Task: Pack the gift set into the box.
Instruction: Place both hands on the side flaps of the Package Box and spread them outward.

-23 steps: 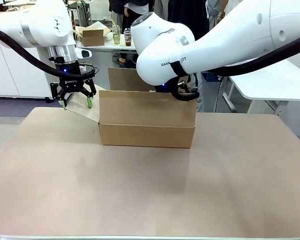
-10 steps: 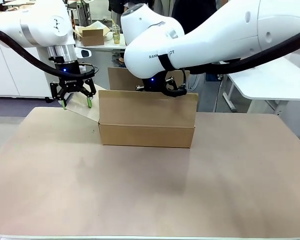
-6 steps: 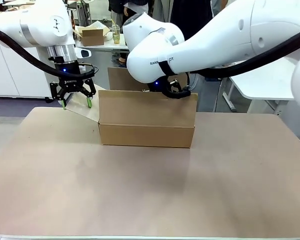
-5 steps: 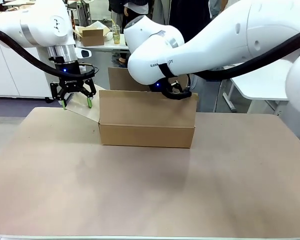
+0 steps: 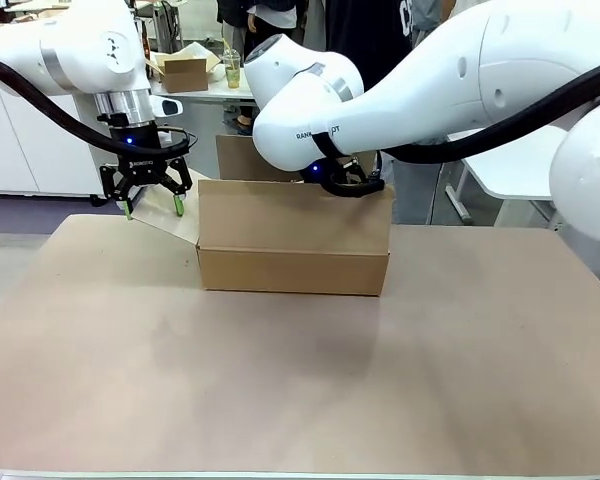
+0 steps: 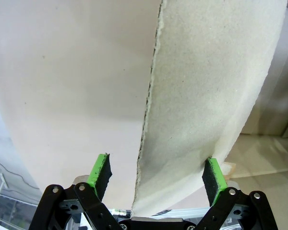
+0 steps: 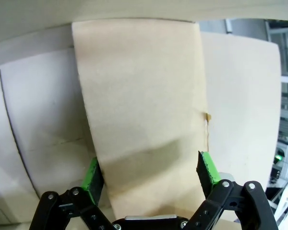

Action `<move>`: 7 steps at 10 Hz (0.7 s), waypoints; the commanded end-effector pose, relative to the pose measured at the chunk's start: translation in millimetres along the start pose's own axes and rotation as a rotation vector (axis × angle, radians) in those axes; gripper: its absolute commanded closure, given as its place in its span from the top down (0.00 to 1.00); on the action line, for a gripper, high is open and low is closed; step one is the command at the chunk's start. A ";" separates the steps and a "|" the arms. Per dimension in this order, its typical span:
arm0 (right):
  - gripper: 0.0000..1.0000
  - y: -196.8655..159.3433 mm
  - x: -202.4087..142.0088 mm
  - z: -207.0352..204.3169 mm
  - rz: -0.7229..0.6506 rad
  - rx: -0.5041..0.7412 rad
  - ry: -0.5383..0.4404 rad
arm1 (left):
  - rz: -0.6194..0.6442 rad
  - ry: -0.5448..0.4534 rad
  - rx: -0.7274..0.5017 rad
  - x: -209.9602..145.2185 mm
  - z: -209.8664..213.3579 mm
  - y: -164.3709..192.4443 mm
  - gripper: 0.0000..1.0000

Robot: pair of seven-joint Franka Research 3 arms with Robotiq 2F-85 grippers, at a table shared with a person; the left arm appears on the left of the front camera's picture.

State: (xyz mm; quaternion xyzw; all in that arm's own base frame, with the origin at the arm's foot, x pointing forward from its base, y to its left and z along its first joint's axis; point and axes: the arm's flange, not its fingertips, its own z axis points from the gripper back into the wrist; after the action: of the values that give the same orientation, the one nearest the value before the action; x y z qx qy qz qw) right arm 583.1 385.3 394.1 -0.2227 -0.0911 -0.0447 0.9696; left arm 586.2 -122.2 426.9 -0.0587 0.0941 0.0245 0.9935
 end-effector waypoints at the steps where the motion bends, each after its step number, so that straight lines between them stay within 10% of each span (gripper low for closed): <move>1: 1.00 -9.9 -2.1 8.1 -0.058 -0.049 -0.036 | 0.016 -0.003 0.018 -1.4 2.9 1.4 1.00; 7: 1.00 -68.1 1.2 19.4 -0.097 -0.092 -0.065 | 0.016 -0.003 0.018 -1.4 2.9 1.4 1.00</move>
State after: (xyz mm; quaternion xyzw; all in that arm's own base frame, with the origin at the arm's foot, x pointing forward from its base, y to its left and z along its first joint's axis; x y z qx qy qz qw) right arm 579.9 348.9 440.5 -0.2473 -0.1186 -0.0734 0.9589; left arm 586.2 -122.3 426.9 -0.0587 0.0940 0.0244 0.9935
